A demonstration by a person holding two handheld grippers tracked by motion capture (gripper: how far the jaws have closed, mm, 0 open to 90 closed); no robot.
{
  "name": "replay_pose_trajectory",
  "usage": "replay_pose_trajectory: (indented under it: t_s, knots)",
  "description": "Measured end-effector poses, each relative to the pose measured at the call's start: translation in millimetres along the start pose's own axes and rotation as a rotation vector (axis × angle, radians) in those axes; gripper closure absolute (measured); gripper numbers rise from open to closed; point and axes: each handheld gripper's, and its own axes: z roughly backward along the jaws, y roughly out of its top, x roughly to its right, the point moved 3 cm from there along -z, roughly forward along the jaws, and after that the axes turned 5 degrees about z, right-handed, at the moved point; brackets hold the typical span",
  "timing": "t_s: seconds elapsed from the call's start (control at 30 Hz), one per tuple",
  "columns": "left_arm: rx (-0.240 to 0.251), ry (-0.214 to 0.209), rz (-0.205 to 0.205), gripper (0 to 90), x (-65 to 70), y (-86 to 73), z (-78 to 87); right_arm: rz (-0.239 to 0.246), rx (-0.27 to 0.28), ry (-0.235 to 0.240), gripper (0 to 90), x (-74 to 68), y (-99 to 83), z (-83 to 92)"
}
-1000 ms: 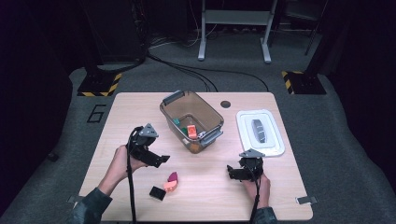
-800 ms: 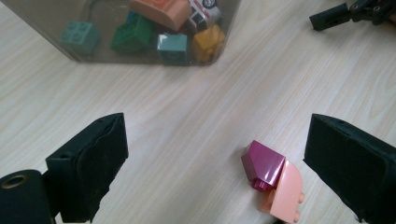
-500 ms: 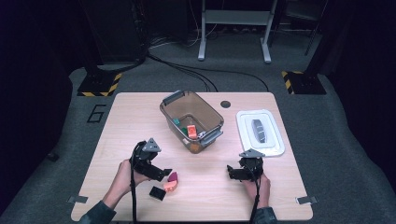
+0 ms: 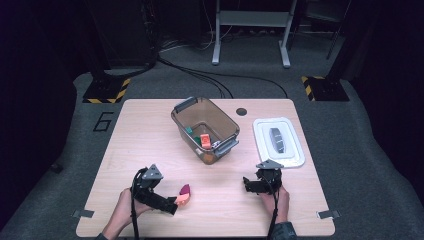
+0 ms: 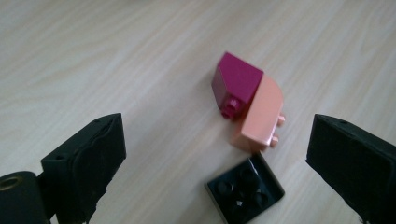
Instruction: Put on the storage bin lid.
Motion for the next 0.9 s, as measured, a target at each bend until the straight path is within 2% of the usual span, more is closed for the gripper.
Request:
replay_pose_trajectory:
  t_s: [0.03,0.1,0.13,0.17,0.23,0.27,0.37,0.43,0.47,0.5,0.53,0.57,0.6,0.63,0.67,0.7,0.8,0.83,0.9]
  knots:
    - [-0.016,-0.013,-0.01,4.7,-0.7,-4.9,0.5,0.0,0.0,0.0,7.9,0.0,0.0,0.0]
    - [-0.006,-0.022,-0.02,4.7,-1.0,-9.8,-0.3,0.0,0.0,0.0,7.9,0.0,0.0,0.0]
    - [-0.018,-0.032,-0.039,4.7,-1.5,-16.9,-0.9,0.0,0.0,0.0,7.9,0.0,0.0,0.0]
    - [-0.035,-0.046,-0.075,4.7,-0.4,-23.7,-2.0,0.0,0.0,0.0,7.9,0.0,0.0,0.0]
    - [-0.046,-0.037,-0.089,4.9,-0.5,-27.5,-3.0,0.0,0.0,0.0,7.9,0.0,0.0,0.0]
    - [-0.057,-0.048,-0.126,5.0,-0.1,-33.7,-5.4,0.0,0.0,0.0,7.8,0.0,0.0,0.0]
    - [-0.061,-0.044,-0.145,5.8,-0.5,-37.9,-9.1,0.0,0.0,0.0,7.9,0.0,0.0,0.0]
    - [-0.061,-0.057,-0.172,11.0,-0.1,-40.7,-13.7,-0.001,-0.001,-0.001,7.9,-0.1,0.0,0.0]
    - [-0.061,-0.057,-0.172,13.4,-0.1,-40.7,-13.7,-0.001,-0.001,-0.001,7.9,-0.1,0.0,0.0]
    - [-0.05,-0.07,-0.186,13.4,0.5,-41.9,-15.7,-0.001,-0.001,-0.001,7.9,-0.1,0.0,0.0]
    - [-0.043,-0.068,-0.207,17.7,1.3,-43.1,-17.3,-0.002,-0.001,-0.002,7.9,-0.2,0.0,0.1]
    - [-0.043,-0.068,-0.207,19.6,1.3,-43.1,-17.3,-0.002,-0.001,-0.002,7.9,-0.2,0.0,0.1]
    - [-0.023,-0.093,-0.244,21.7,2.6,-45.3,-18.3,-0.001,-0.001,-0.002,7.9,-0.1,0.0,0.0]
    - [-0.023,-0.093,-0.244,22.3,2.6,-45.3,-18.3,-0.001,-0.001,-0.002,7.9,-0.1,0.0,0.0]
    - [0.007,-0.102,-0.281,24.0,4.1,-47.4,-19.8,-0.001,-0.001,-0.002,7.9,-0.2,0.0,0.1]
    - [0.006,-0.113,-0.294,25.9,4.7,-48.2,-20.0,-0.002,-0.001,-0.002,7.9,-0.2,0.0,0.1]
    - [0.029,-0.133,-0.314,29.3,5.9,-49.1,-20.6,-0.002,-0.001,-0.002,7.9,-0.2,0.0,0.1]
    - [0.029,-0.142,-0.321,37.0,5.9,-49.1,-19.5,-0.002,-0.001,-0.002,7.9,-0.2,0.0,0.1]
    - [0.035,-0.152,-0.318,41.8,6.2,-50.5,-18.5,-0.002,-0.001,-0.002,7.9,-0.2,0.0,0.1]
